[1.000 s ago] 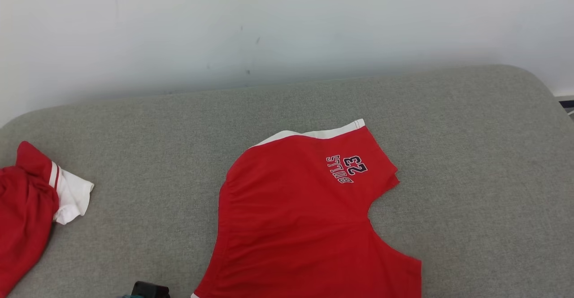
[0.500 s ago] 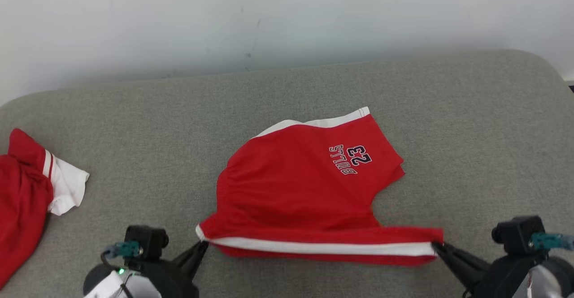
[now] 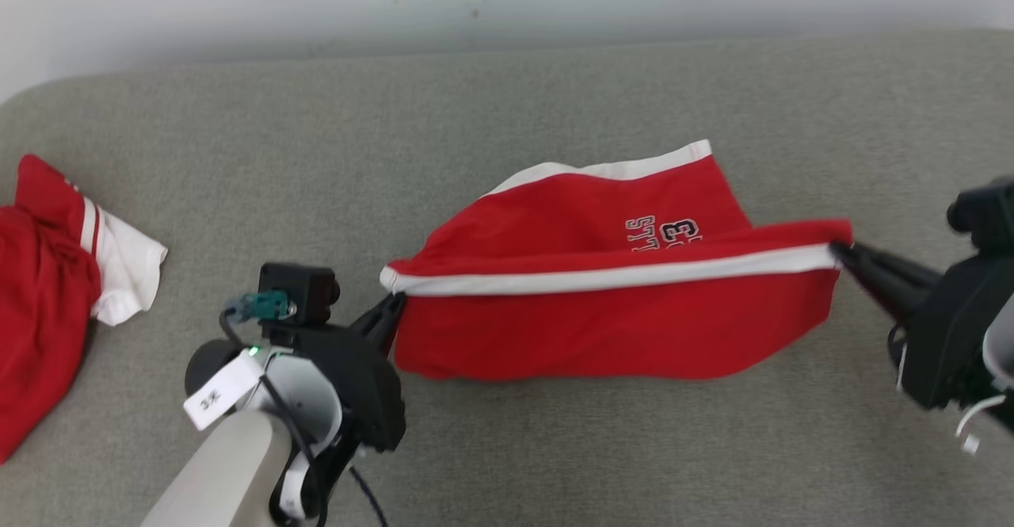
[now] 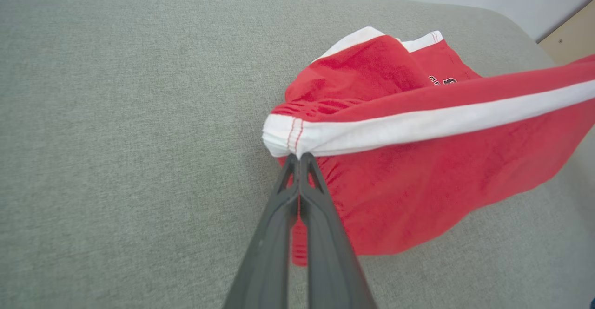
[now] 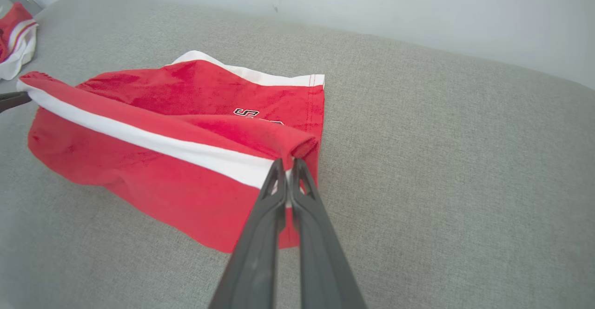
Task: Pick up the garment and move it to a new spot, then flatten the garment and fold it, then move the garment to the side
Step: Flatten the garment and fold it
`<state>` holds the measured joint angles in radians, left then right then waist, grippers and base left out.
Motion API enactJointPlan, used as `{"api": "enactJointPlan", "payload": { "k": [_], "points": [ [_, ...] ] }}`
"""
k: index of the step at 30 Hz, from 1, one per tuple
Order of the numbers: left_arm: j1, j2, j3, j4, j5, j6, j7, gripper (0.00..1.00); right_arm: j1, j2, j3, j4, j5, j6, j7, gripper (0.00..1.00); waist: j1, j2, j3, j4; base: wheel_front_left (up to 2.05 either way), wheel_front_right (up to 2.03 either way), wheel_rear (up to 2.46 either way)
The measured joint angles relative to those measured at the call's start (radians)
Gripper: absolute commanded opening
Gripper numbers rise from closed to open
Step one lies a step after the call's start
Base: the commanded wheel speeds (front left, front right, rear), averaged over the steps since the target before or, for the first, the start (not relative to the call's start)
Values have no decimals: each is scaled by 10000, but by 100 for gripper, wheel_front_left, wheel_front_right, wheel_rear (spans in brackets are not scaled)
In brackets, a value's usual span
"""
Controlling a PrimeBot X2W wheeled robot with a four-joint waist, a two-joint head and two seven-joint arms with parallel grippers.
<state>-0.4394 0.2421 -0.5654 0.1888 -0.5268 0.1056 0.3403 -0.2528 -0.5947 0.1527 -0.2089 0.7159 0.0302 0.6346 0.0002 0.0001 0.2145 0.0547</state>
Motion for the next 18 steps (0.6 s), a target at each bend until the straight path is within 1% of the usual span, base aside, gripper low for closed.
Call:
{"api": "enactJointPlan", "payload": {
  "k": [3,11,12,18],
  "points": [
    [-363,-297,73,159,50,52,77,0,-726,-86,-31,468,42,142,178,0,0,0,273,202,0,0,0],
    [-1429,-974,399,732,299,102,174,0,-2174,-81,27,1645,69,336,265,0,0,0,853,866,0,0,0],
    [-1508,-1034,433,823,351,119,194,0,-2338,-54,73,1818,69,401,267,0,0,0,917,942,0,0,0],
    [-1928,-1352,581,1469,629,174,297,0,-3140,213,418,2742,50,493,251,0,0,1,1267,1285,0,0,0]
  ]
}}
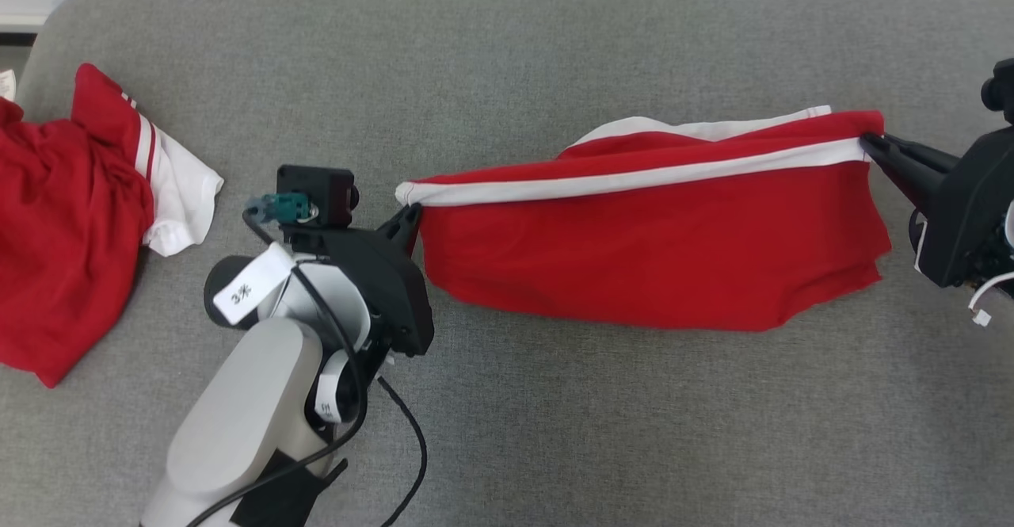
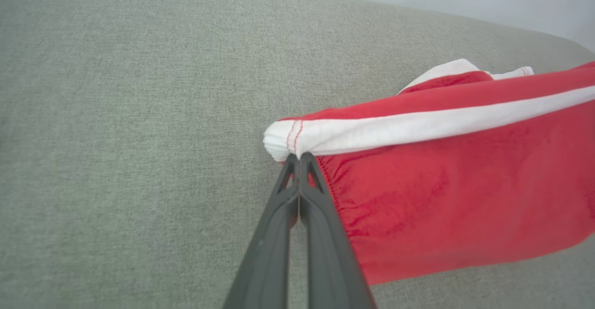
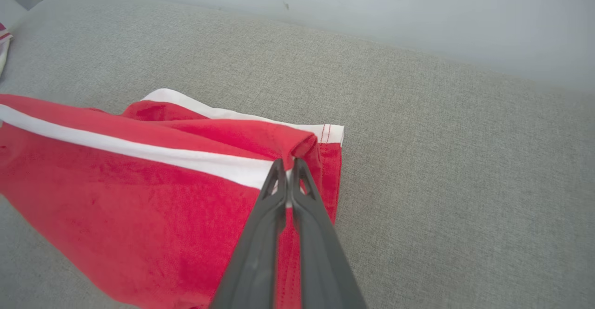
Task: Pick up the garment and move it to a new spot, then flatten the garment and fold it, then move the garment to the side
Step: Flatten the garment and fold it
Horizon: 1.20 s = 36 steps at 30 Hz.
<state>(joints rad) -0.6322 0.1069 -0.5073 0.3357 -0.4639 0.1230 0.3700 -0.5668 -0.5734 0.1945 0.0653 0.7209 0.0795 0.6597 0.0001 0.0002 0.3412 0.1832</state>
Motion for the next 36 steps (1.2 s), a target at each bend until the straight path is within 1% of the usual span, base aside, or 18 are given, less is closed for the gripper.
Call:
{"api": "enactJointPlan", "payload": {
  "k": [9,16,20,26,29,32,33,34,35,36],
  "points": [
    [-919,-385,-4,686,161,2,169,0,-713,224,109,999,-313,77,-435,0,0,0,354,124,0,0,0],
    [-1548,-516,-278,1035,268,10,408,0,-1181,437,240,1620,-474,94,-807,0,-1,0,424,-5,0,0,0],
    [-1768,-617,-487,1214,267,10,587,0,-1281,435,196,1873,-637,94,-1043,0,-2,0,490,-27,0,0,0],
    [-2216,-683,-558,1515,265,10,746,0,-1797,575,201,2516,-675,102,-1300,0,-1,0,621,-28,0,0,0],
    [-2395,-723,-594,1622,263,10,796,0,-1844,596,159,2625,-677,100,-1413,0,-1,0,671,-15,0,0,0],
    [-2631,-748,-629,1871,245,10,882,0,-2095,767,249,3118,-711,102,-1544,0,-1,0,789,28,0,0,0],
    [-2640,-752,-640,1942,240,10,884,15,-2169,828,272,3218,-713,102,-1584,0,-1,-1,817,38,0,0,0],
    [-2642,-750,-662,1996,234,10,884,80,-2213,880,284,3267,-713,102,-1603,16,-1,-1,845,48,0,0,0],
    [-2642,-752,-665,2027,226,10,880,100,-2247,940,274,3335,-711,102,-1701,100,-1,-1,875,60,0,0,0],
    [-2672,-754,-665,2069,219,10,867,100,-2290,1003,278,3453,-711,119,-1802,100,-1,-1,904,71,0,0,0]
  ]
}}
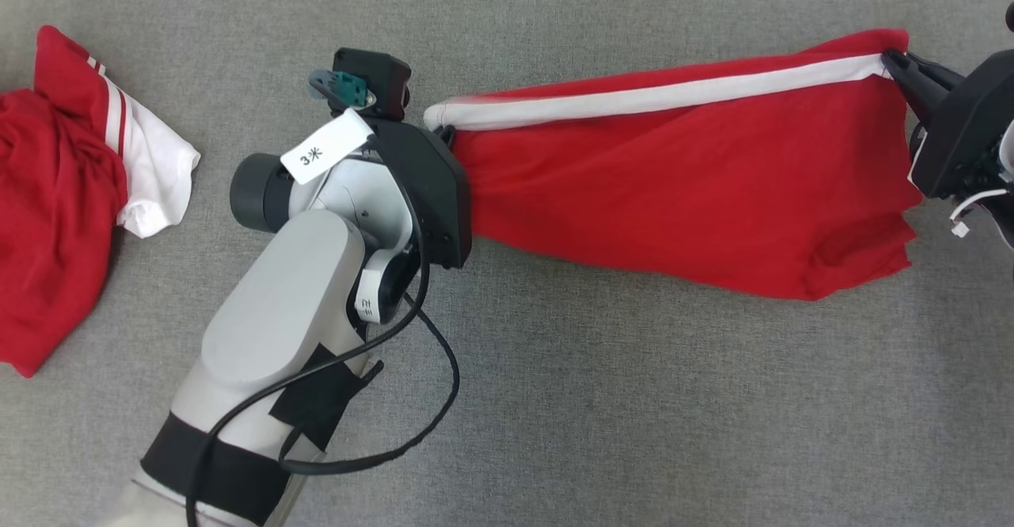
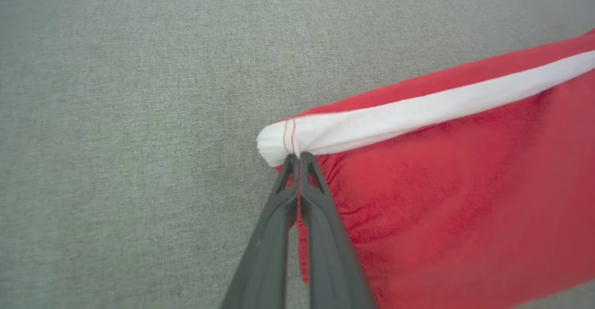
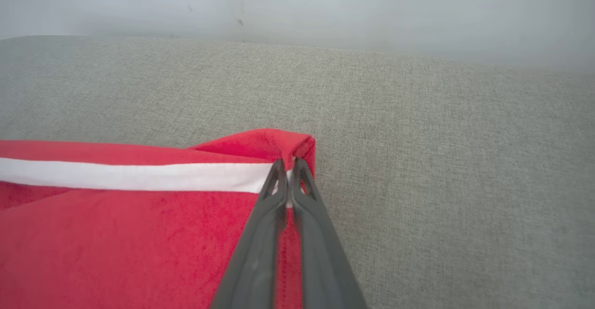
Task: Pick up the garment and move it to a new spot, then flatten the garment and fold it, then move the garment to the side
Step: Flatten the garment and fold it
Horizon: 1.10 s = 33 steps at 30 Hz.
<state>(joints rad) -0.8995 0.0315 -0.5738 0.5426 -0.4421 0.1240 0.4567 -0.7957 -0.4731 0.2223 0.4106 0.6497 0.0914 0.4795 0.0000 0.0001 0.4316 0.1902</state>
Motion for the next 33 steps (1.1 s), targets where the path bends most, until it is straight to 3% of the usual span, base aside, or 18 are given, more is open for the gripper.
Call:
{"api": "enactJointPlan", "payload": {
  "k": [11,17,20,27,33],
  "points": [
    [-346,-6,-40,174,-73,-29,-826,100,-572,270,190,610,-316,144,-1137,100,0,0,30,37,0,0,0],
    [-308,54,-169,-165,84,-466,-2010,100,-459,418,132,523,-451,157,-2290,100,0,0,-286,-27,0,0,0],
    [-66,391,-151,-474,251,-637,-2807,100,53,658,-25,190,-562,127,-3141,100,-2,-1,-543,-72,0,0,0],
    [1766,1216,-56,-1356,546,-623,-4777,100,2172,1507,-412,-974,-713,-589,-5369,100,-2,-1,-1346,-227,0,0,0],
    [3509,1753,82,-2155,546,-612,-6100,100,4227,2222,-830,-1781,-911,-1486,-6991,100,-3,-1,-2149,-427,0,0,0]
  ]
}}
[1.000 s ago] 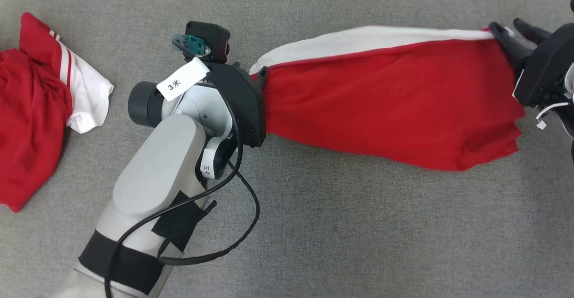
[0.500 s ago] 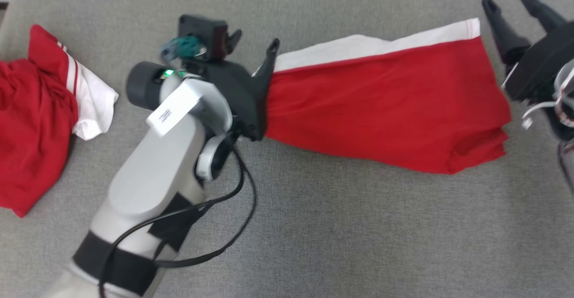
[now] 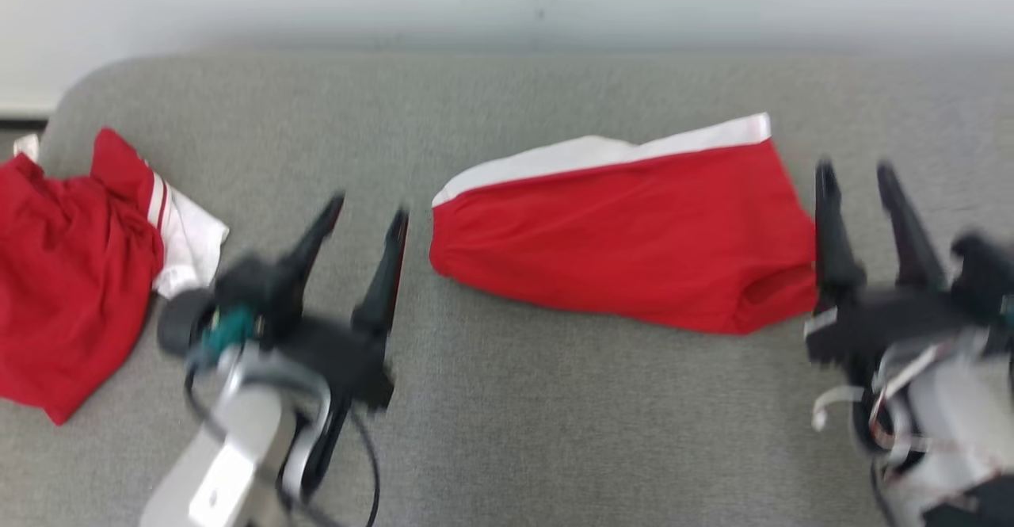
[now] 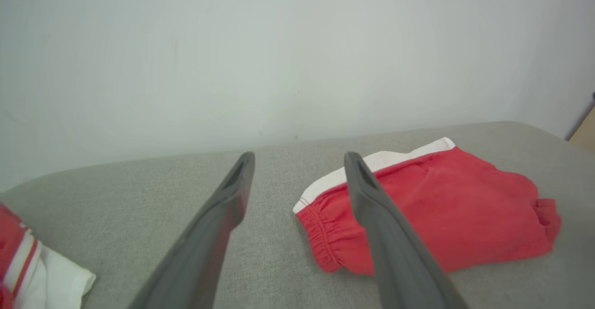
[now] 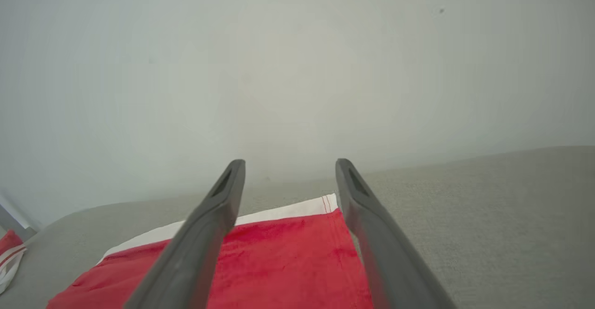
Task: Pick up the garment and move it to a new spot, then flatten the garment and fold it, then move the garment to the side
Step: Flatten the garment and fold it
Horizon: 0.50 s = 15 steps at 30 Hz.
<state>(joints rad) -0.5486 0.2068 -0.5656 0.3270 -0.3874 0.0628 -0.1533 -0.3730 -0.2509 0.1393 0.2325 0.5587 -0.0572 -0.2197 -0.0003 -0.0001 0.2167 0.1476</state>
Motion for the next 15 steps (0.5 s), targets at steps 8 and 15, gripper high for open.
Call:
{"api": "enactJointPlan", "payload": {
  "k": [8,15],
  "points": [
    [2328,713,79,-782,-270,-15,-731,100,1953,771,-27,-564,-180,-366,-345,100,-1,-1,-1128,-354,0,0,0],
    [4426,1139,543,-1879,-817,176,-848,100,3301,1335,-117,-1430,-255,-487,-353,100,-2,-2,-1950,-844,0,0,0]
  ]
}}
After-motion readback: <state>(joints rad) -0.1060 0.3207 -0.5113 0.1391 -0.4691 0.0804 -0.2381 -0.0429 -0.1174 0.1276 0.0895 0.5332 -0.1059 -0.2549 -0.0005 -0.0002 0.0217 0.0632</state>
